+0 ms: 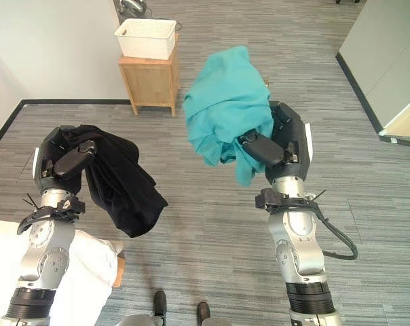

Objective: Pick up bed clothes into laundry basket.

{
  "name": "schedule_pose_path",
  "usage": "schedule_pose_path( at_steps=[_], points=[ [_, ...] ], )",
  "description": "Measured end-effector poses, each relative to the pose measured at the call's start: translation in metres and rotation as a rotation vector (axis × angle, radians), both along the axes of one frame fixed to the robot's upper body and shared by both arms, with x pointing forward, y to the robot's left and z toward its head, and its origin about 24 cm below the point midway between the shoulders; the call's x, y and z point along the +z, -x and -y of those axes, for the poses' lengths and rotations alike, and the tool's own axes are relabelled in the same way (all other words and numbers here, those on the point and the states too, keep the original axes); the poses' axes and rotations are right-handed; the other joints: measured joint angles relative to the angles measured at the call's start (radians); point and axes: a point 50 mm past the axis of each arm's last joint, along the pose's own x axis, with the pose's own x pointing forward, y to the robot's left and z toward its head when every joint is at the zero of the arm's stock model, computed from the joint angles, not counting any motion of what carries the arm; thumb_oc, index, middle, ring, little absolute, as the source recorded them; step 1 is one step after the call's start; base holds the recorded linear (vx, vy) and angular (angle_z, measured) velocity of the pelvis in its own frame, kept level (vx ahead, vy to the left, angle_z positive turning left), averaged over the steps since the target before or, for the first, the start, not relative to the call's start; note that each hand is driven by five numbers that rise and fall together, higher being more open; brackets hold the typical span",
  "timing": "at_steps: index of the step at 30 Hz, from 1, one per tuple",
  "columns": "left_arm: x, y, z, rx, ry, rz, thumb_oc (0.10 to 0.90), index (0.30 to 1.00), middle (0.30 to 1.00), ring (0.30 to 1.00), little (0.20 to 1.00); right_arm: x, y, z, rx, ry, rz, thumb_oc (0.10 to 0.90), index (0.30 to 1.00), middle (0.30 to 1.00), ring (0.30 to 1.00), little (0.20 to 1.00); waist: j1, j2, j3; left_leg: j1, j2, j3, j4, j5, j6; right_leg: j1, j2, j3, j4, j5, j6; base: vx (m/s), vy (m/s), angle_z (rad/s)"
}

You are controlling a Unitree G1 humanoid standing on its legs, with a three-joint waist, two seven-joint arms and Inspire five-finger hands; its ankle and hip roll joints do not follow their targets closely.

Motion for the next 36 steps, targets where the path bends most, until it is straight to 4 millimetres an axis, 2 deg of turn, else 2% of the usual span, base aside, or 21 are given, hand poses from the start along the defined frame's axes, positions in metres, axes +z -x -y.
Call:
schedule_pose_path(
  at_steps=[7, 10, 13, 16, 18, 21, 23, 24, 25, 26, 27, 28, 29, 31, 32, 34, 36],
  points=[
    [-0.006, 0.008, -0.013, 0.055, 0.006, -0.020, 0.400, 0.300, 0.300, 0.300, 0.300, -0.024, 0.011, 0.011, -0.067, 0.029, -0.086, 0.400, 0.300, 0.300, 0.300, 0.300, -0.004, -0.010, 0.000, -0.010, 0.000, 0.007, 0.000, -0.002, 0.002, -0.018, -0.001, 0.009, 0.005, -0.001, 0.001, -0.01, 0.024, -0.03],
    [-0.010, 0.017, -0.027, 0.135, -0.020, -0.040, 0.400, 0.300, 0.300, 0.300, 0.300, -0.051, 0.024, 0.023, -0.138, 0.003, -0.180, 0.400, 0.300, 0.300, 0.300, 0.300, -0.015, -0.021, -0.001, -0.016, 0.000, 0.022, 0.000, -0.007, 0.004, -0.030, -0.001, 0.022, 0.007, -0.002, 0.003, 0.08, 0.046, -0.14],
    [-0.023, 0.034, -0.043, 0.208, -0.016, -0.087, 0.400, 0.300, 0.300, 0.300, 0.300, -0.075, 0.045, 0.038, -0.228, -0.034, -0.272, 0.400, 0.300, 0.300, 0.300, 0.300, -0.021, -0.027, -0.001, -0.016, 0.001, 0.048, 0.000, -0.015, 0.005, -0.040, -0.003, 0.044, 0.007, -0.002, 0.003, 0.07, 0.053, -0.24],
    [-0.031, 0.048, -0.058, 0.285, -0.011, -0.126, 0.400, 0.300, 0.300, 0.300, 0.300, -0.090, 0.057, 0.053, -0.298, -0.045, -0.341, 0.400, 0.300, 0.300, 0.300, 0.300, -0.027, -0.036, -0.001, -0.024, 0.005, 0.070, 0.000, -0.018, 0.006, -0.057, -0.002, 0.064, 0.008, -0.001, 0.003, 0.03, 0.041, -0.22],
    [-0.032, 0.050, -0.060, 0.312, 0.001, -0.131, 0.400, 0.300, 0.300, 0.300, 0.300, -0.093, 0.059, 0.059, -0.341, -0.059, -0.356, 0.400, 0.300, 0.300, 0.300, 0.300, -0.033, -0.040, 0.000, -0.032, 0.008, 0.082, 0.000, -0.019, 0.006, -0.071, 0.000, 0.074, 0.011, 0.000, 0.004, 0.07, 0.077, -0.23],
    [-0.031, 0.050, -0.060, 0.313, 0.003, -0.127, 0.400, 0.300, 0.300, 0.300, 0.300, -0.089, 0.054, 0.056, -0.326, -0.056, -0.337, 0.400, 0.300, 0.300, 0.300, 0.300, -0.037, -0.040, 0.000, -0.031, 0.010, 0.104, 0.000, -0.027, 0.012, -0.087, 0.002, 0.091, 0.027, -0.004, 0.009, 0.11, 0.114, -0.21],
    [-0.030, 0.047, -0.058, 0.304, 0.004, -0.119, 0.400, 0.300, 0.300, 0.300, 0.300, -0.085, 0.048, 0.051, -0.306, -0.055, -0.318, 0.400, 0.300, 0.300, 0.300, 0.300, -0.038, -0.034, 0.002, -0.027, 0.011, 0.112, 0.000, -0.032, 0.019, -0.123, 0.016, 0.083, 0.104, -0.010, 0.025, 0.06, 0.151, -0.31],
    [-0.028, 0.046, -0.057, 0.301, 0.004, -0.112, 0.400, 0.300, 0.300, 0.300, 0.300, -0.083, 0.044, 0.047, -0.286, -0.053, -0.307, 0.400, 0.300, 0.300, 0.300, 0.300, -0.032, -0.027, 0.006, -0.017, 0.021, 0.121, 0.000, -0.044, 0.030, -0.164, 0.029, 0.066, 0.193, -0.026, 0.050, 0.14, 0.189, -0.50],
    [-0.027, 0.041, -0.056, 0.294, 0.006, -0.108, 0.400, 0.300, 0.300, 0.300, 0.300, -0.079, 0.041, 0.043, -0.268, -0.048, -0.293, 0.400, 0.300, 0.300, 0.300, 0.300, -0.026, -0.017, 0.025, 0.005, 0.038, 0.119, 0.000, -0.044, 0.039, -0.218, 0.035, 0.053, 0.333, -0.060, 0.092, 0.11, 0.124, -0.38],
    [-0.026, 0.037, -0.052, 0.275, 0.006, -0.105, 0.400, 0.300, 0.300, 0.300, 0.300, -0.078, 0.039, 0.040, -0.250, -0.045, -0.285, 0.400, 0.300, 0.300, 0.300, 0.300, -0.039, -0.005, 0.034, 0.029, 0.039, 0.112, 0.000, -0.068, 0.051, -0.291, 0.029, 0.028, 0.501, -0.085, 0.126, 0.25, 0.131, -0.13],
    [-0.026, 0.036, -0.050, 0.265, 0.001, -0.103, 0.400, 0.300, 0.300, 0.300, 0.300, -0.077, 0.039, 0.037, -0.235, -0.039, -0.281, 0.400, 0.300, 0.300, 0.300, 0.300, -0.044, -0.008, 0.032, 0.037, 0.031, 0.119, 0.000, -0.069, 0.052, -0.339, 0.003, -0.003, 0.609, -0.102, 0.135, 0.16, 0.043, 0.03],
    [-0.025, 0.035, -0.048, 0.252, -0.007, -0.100, 0.400, 0.300, 0.300, 0.300, 0.300, -0.076, 0.038, 0.035, -0.221, -0.030, -0.277, 0.400, 0.300, 0.300, 0.300, 0.300, -0.047, -0.008, 0.032, 0.046, 0.018, 0.121, 0.000, -0.078, 0.061, -0.367, -0.030, -0.025, 0.647, -0.097, 0.136, 0.26, 0.036, -0.17],
    [-0.024, 0.034, -0.047, 0.251, -0.022, -0.093, 0.400, 0.300, 0.300, 0.300, 0.300, -0.074, 0.036, 0.031, -0.206, -0.028, -0.264, 0.400, 0.300, 0.300, 0.300, 0.300, -0.044, -0.007, 0.032, 0.052, 0.003, 0.125, 0.003, -0.091, 0.073, -0.418, -0.080, -0.064, 0.685, -0.110, 0.120, 0.38, -0.090, -0.12],
    [-0.022, 0.032, -0.045, 0.246, -0.027, -0.082, 0.400, 0.300, 0.300, 0.300, 0.300, -0.074, 0.038, 0.029, -0.193, -0.023, -0.261, 0.400, 0.300, 0.300, 0.300, 0.300, -0.055, 0.020, 0.046, 0.052, 0.004, 0.115, 0.010, -0.101, 0.071, -0.475, -0.118, -0.077, 0.658, -0.114, 0.114, 0.39, -0.104, 0.06],
    [-0.019, 0.031, -0.046, 0.250, -0.025, -0.069, 0.400, 0.300, 0.300, 0.300, 0.300, -0.076, 0.040, 0.029, -0.187, -0.019, -0.269, 0.400, 0.300, 0.300, 0.300, 0.300, -0.065, 0.026, 0.048, 0.046, 0.006, 0.098, 0.022, -0.112, 0.060, -0.494, -0.130, -0.075, 0.564, -0.111, 0.115, 0.31, -0.111, 0.32],
    [-0.016, 0.030, -0.046, 0.253, -0.027, -0.048, 0.400, 0.300, 0.300, 0.300, 0.300, -0.082, 0.046, 0.031, -0.195, -0.019, -0.293, 0.400, 0.300, 0.300, 0.300, 0.300, -0.079, 0.017, 0.043, 0.055, 0.008, 0.078, 0.036, -0.138, 0.041, -0.519, -0.151, -0.079, 0.375, -0.073, 0.114, 0.47, -0.197, 0.38],
    [-0.016, 0.030, -0.047, 0.254, -0.027, -0.048, 0.400, 0.300, 0.300, 0.300, 0.300, -0.084, 0.048, 0.033, -0.203, -0.021, -0.301, 0.400, 0.300, 0.300, 0.300, 0.300, -0.084, 0.008, 0.038, 0.069, 0.009, 0.070, 0.042, -0.157, 0.024, -0.518, -0.157, -0.084, 0.291, -0.049, 0.114, 0.46, -0.241, 0.30]
  ],
)
